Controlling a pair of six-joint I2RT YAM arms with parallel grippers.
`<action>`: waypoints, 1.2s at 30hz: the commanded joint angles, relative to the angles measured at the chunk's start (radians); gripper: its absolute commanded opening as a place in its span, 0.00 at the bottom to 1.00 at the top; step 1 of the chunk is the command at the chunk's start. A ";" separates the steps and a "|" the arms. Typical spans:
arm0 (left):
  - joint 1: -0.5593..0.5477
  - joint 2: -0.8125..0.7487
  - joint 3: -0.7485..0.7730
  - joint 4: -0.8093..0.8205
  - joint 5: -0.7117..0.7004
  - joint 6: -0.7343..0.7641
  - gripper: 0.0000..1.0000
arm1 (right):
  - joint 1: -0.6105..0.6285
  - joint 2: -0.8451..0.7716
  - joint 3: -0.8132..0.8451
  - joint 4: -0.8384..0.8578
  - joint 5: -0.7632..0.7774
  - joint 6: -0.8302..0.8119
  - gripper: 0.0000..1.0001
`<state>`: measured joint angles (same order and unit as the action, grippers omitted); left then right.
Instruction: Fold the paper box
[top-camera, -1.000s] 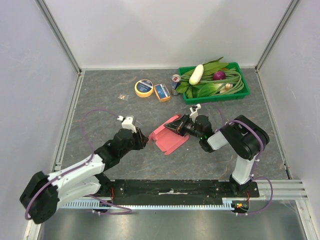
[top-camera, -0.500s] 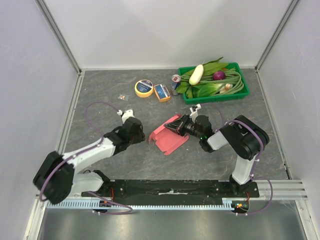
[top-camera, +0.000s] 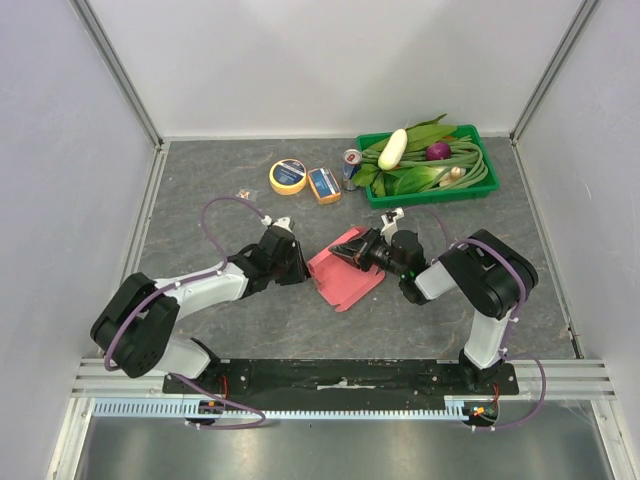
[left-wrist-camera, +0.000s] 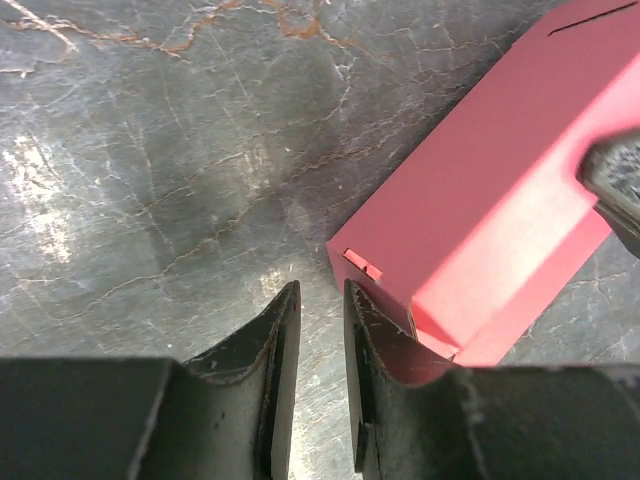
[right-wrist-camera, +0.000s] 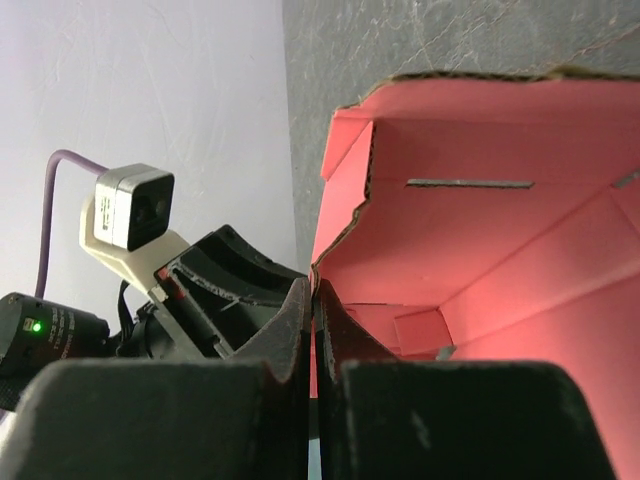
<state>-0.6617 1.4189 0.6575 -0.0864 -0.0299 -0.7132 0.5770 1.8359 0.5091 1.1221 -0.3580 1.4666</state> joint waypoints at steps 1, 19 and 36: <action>-0.007 -0.028 -0.010 0.137 0.099 0.031 0.31 | -0.005 0.028 -0.015 0.036 0.030 -0.006 0.00; -0.072 -0.160 -0.164 0.321 -0.017 0.107 0.47 | -0.005 0.036 -0.040 0.074 0.034 0.018 0.00; -0.295 -0.009 -0.122 0.376 -0.556 0.087 0.38 | -0.003 0.017 -0.150 0.171 0.074 0.055 0.00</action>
<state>-0.9371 1.3689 0.5022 0.2466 -0.3759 -0.6132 0.5678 1.8526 0.3946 1.2812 -0.3107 1.5375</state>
